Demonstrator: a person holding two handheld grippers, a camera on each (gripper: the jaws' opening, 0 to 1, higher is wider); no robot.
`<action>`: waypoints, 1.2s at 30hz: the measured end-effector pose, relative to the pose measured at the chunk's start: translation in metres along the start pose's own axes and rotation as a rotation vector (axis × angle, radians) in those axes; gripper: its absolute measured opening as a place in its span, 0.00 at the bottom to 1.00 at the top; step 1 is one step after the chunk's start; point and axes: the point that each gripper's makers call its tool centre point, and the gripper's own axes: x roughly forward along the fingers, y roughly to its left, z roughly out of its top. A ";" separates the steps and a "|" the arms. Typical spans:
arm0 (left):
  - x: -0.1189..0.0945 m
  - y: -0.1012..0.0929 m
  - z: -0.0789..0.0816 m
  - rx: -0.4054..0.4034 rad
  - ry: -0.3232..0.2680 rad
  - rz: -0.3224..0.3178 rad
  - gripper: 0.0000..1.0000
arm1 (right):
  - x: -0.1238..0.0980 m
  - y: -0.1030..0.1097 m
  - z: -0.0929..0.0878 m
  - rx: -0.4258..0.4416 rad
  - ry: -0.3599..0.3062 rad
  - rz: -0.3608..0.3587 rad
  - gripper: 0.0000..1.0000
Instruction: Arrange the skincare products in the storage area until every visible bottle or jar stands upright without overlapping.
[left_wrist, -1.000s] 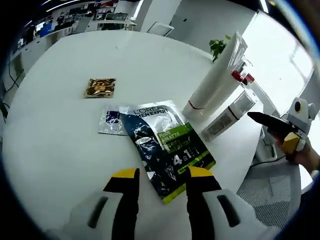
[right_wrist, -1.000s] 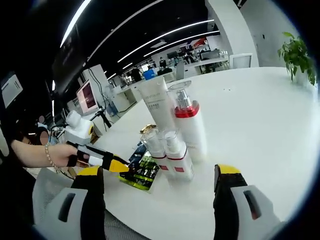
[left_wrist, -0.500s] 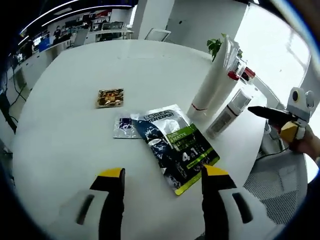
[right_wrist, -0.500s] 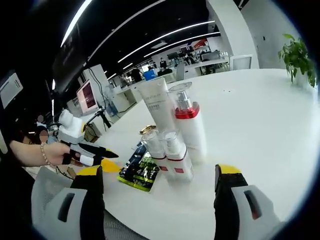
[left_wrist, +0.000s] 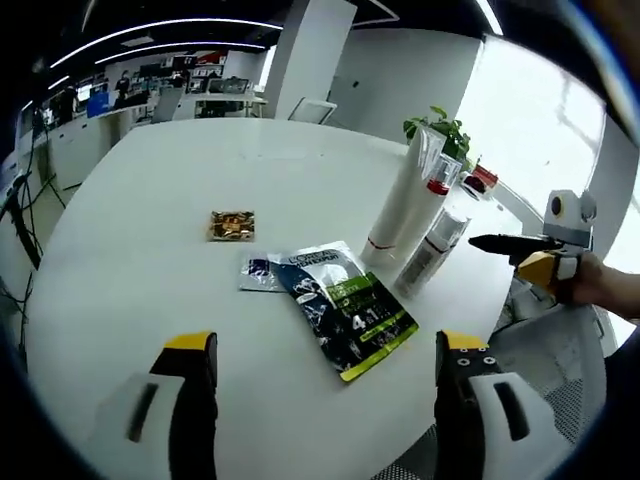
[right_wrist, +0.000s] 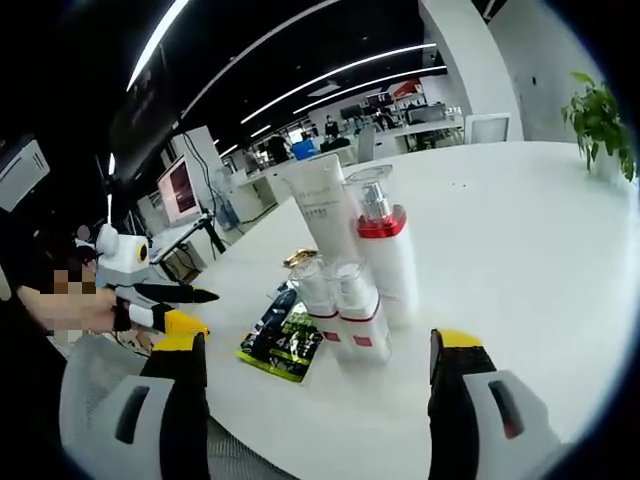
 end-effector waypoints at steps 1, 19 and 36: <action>-0.003 0.003 -0.001 0.001 -0.005 0.001 0.89 | 0.000 0.001 0.001 0.001 -0.005 0.004 0.93; -0.050 0.013 0.005 0.018 -0.078 0.041 0.99 | 0.000 0.002 -0.002 -0.022 0.002 -0.001 0.93; -0.043 0.015 0.000 0.054 -0.038 0.033 0.99 | 0.000 0.002 -0.005 -0.029 0.018 -0.005 0.92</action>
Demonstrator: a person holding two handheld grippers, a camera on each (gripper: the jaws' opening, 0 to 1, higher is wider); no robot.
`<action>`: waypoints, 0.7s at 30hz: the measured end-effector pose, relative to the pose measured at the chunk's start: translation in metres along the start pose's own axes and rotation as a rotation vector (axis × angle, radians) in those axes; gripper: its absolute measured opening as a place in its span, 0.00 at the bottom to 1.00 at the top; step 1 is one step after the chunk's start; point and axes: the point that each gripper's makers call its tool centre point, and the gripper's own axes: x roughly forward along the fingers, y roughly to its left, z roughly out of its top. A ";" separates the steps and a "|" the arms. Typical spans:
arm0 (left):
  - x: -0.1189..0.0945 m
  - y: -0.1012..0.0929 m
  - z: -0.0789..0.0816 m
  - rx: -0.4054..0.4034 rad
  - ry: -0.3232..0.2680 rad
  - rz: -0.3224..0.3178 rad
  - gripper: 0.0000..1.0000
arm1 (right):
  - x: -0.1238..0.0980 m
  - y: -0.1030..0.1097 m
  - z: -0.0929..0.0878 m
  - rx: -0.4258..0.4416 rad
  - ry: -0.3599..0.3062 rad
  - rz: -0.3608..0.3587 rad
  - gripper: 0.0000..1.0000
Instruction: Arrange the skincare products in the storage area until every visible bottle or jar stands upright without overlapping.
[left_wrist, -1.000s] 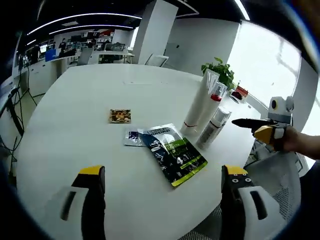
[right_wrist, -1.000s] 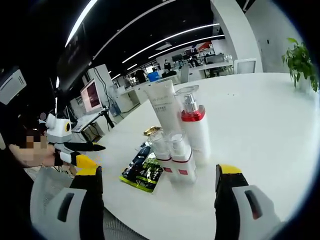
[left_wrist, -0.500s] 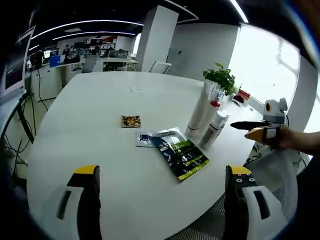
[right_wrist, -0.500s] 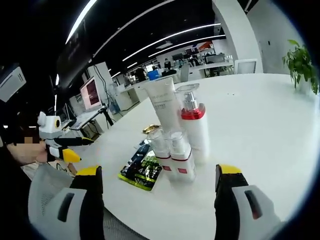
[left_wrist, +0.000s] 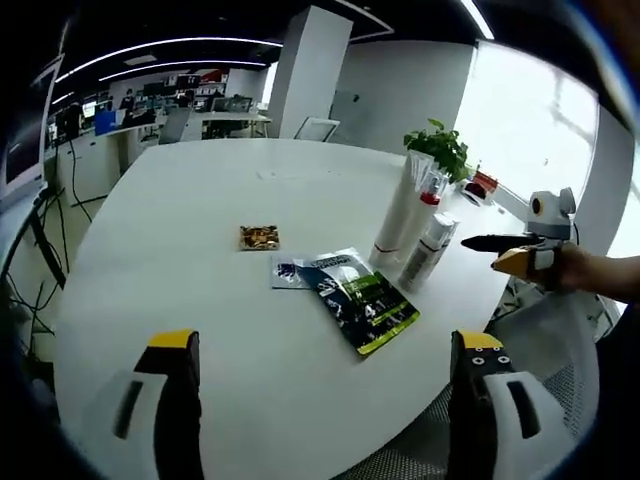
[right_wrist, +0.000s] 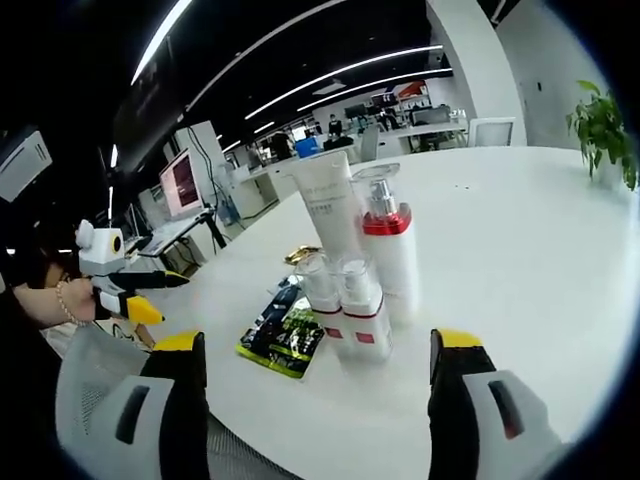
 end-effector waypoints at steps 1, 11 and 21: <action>0.001 0.000 0.000 0.012 0.008 -0.002 0.99 | 0.000 0.000 0.000 0.004 0.000 -0.003 0.92; 0.028 0.017 -0.002 0.168 0.077 -0.031 0.80 | 0.000 -0.001 -0.002 -0.006 0.013 -0.015 0.91; 0.063 0.026 0.018 0.315 0.064 -0.076 0.55 | 0.001 -0.008 -0.001 0.009 0.007 -0.038 0.91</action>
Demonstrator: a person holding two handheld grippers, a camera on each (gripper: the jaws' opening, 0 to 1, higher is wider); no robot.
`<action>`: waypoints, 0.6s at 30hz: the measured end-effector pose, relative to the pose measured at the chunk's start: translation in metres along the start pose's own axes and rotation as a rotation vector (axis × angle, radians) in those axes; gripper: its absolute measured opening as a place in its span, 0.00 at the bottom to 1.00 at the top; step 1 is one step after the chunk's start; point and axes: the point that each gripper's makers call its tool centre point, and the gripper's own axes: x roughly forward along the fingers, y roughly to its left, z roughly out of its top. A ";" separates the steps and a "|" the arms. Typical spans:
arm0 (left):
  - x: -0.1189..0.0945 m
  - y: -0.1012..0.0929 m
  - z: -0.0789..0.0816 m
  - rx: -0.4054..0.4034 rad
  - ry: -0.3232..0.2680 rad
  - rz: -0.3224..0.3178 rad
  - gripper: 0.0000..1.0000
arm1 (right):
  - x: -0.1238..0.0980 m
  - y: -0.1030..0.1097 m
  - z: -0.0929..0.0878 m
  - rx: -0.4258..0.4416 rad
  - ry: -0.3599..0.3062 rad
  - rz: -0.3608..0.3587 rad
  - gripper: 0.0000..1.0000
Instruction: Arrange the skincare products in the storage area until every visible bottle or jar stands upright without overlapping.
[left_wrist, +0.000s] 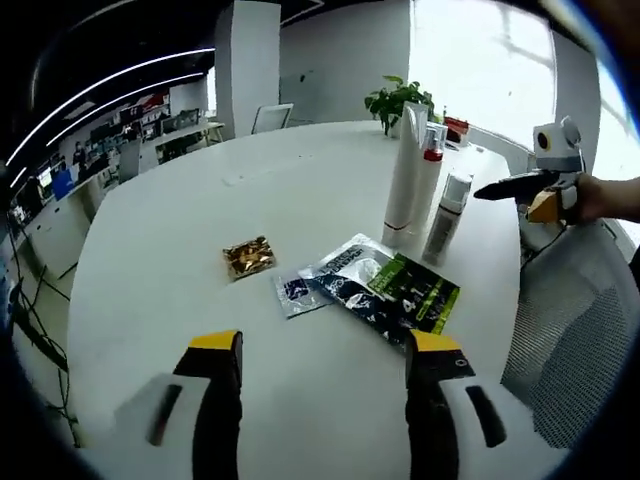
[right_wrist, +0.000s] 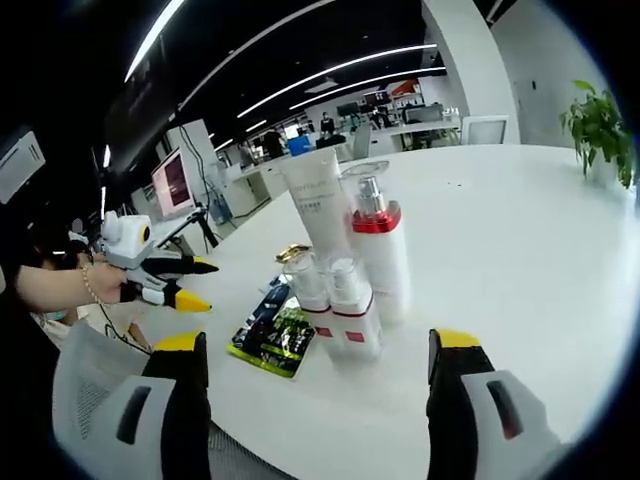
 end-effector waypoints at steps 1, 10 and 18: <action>0.005 0.003 0.003 0.025 -0.009 -0.003 0.53 | 0.000 0.000 0.000 0.000 0.000 -0.002 0.91; 0.045 0.018 0.011 0.126 0.030 -0.069 0.32 | 0.000 -0.008 0.002 0.015 -0.004 -0.022 0.90; 0.070 0.023 0.011 0.210 0.101 -0.166 0.26 | -0.001 -0.010 0.002 0.025 -0.007 -0.040 0.90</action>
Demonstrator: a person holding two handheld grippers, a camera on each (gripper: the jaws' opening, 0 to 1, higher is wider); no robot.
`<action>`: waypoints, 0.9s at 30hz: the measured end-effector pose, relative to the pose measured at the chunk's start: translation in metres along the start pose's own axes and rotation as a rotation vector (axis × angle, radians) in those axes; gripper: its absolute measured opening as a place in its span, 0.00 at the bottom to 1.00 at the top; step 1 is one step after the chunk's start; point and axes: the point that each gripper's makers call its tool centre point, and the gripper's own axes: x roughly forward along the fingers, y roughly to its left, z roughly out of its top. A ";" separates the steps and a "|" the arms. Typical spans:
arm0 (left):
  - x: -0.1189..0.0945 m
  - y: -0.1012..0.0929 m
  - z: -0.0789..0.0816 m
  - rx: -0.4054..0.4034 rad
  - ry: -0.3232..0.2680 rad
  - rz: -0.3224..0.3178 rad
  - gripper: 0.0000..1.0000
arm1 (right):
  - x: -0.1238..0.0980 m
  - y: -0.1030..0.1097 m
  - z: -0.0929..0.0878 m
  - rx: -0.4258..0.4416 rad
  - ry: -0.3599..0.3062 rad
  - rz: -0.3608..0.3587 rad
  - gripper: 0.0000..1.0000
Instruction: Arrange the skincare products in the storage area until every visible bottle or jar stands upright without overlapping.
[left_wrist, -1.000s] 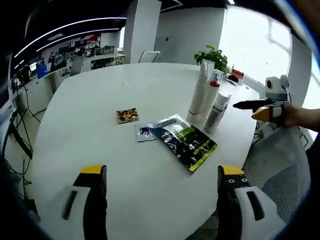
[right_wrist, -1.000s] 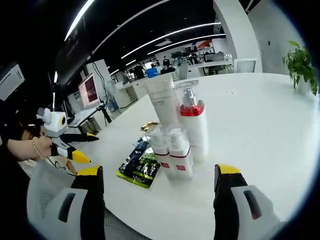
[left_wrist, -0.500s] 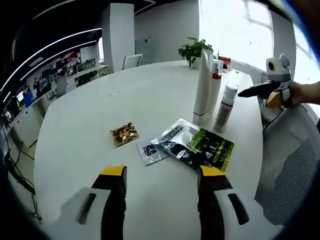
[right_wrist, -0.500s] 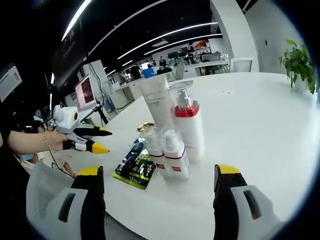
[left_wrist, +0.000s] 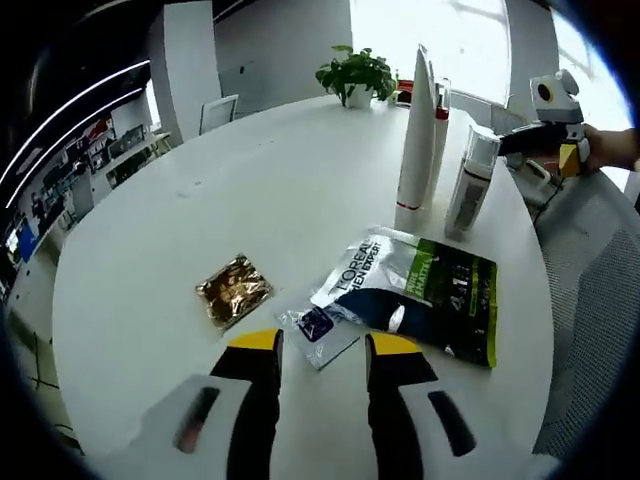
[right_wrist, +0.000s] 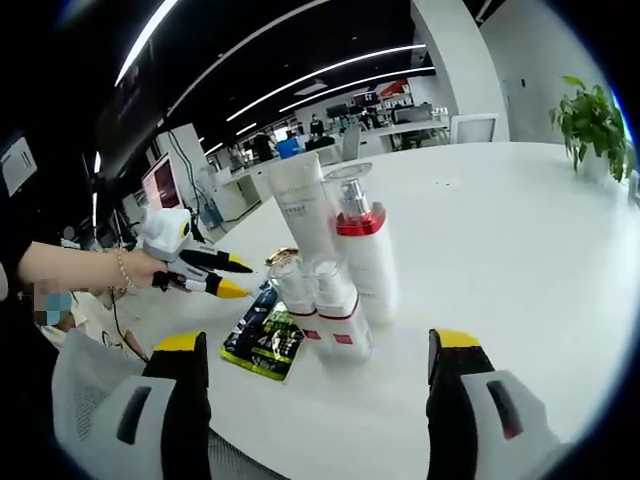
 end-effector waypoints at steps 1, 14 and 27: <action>0.003 0.003 0.001 0.006 0.004 -0.011 0.25 | 0.000 0.000 0.000 0.001 0.000 -0.001 0.90; 0.024 0.004 -0.004 0.153 0.104 -0.144 0.28 | 0.000 -0.005 -0.001 0.017 0.002 -0.024 0.90; 0.019 0.009 -0.012 0.074 0.095 -0.149 0.28 | 0.000 -0.006 -0.003 0.021 0.011 -0.028 0.90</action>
